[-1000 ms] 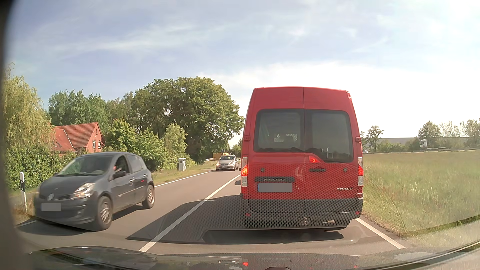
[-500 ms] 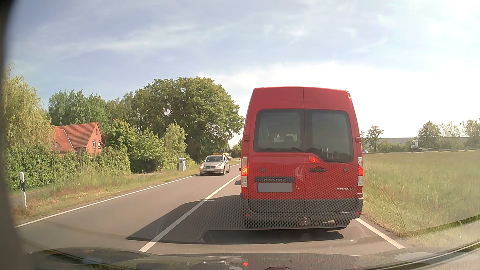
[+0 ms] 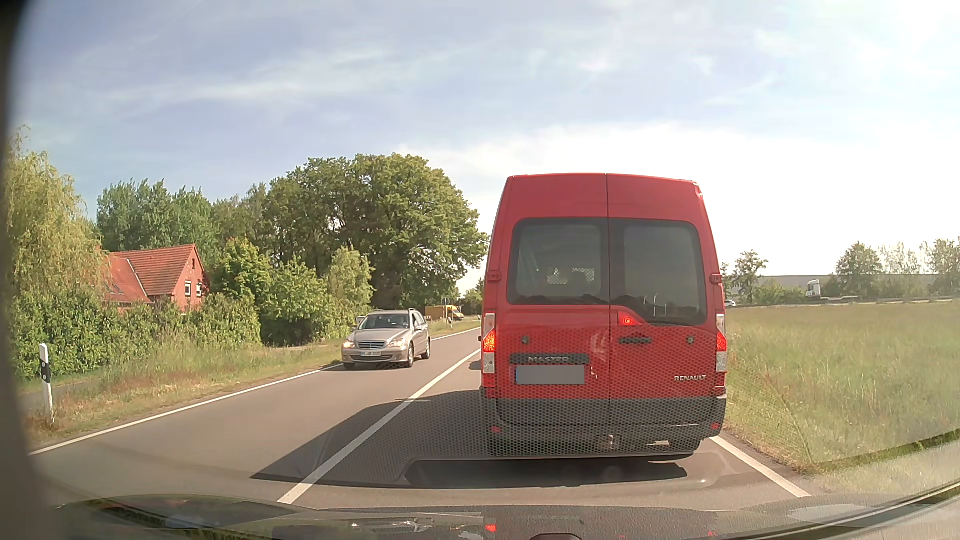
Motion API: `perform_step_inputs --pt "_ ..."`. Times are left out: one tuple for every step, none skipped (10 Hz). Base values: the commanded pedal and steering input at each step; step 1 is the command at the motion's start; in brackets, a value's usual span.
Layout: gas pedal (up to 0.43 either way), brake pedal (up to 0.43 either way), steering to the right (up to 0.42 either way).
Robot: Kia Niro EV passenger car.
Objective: Follow the waypoints while adhering to traffic rules and regulations
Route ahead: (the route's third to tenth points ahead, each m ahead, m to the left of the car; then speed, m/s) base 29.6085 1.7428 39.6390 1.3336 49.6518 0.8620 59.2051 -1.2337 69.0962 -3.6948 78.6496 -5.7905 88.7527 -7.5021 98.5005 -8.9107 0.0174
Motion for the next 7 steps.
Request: perform_step_inputs --pt "0.0 0.244 0.0" --pt "0.0 0.244 0.0" --pt "0.0 0.244 0.0" --pt "0.0 0.244 -0.001" --pt "0.0 0.244 0.0" --pt "0.0 0.244 0.0" --pt "0.0 0.244 -0.001"
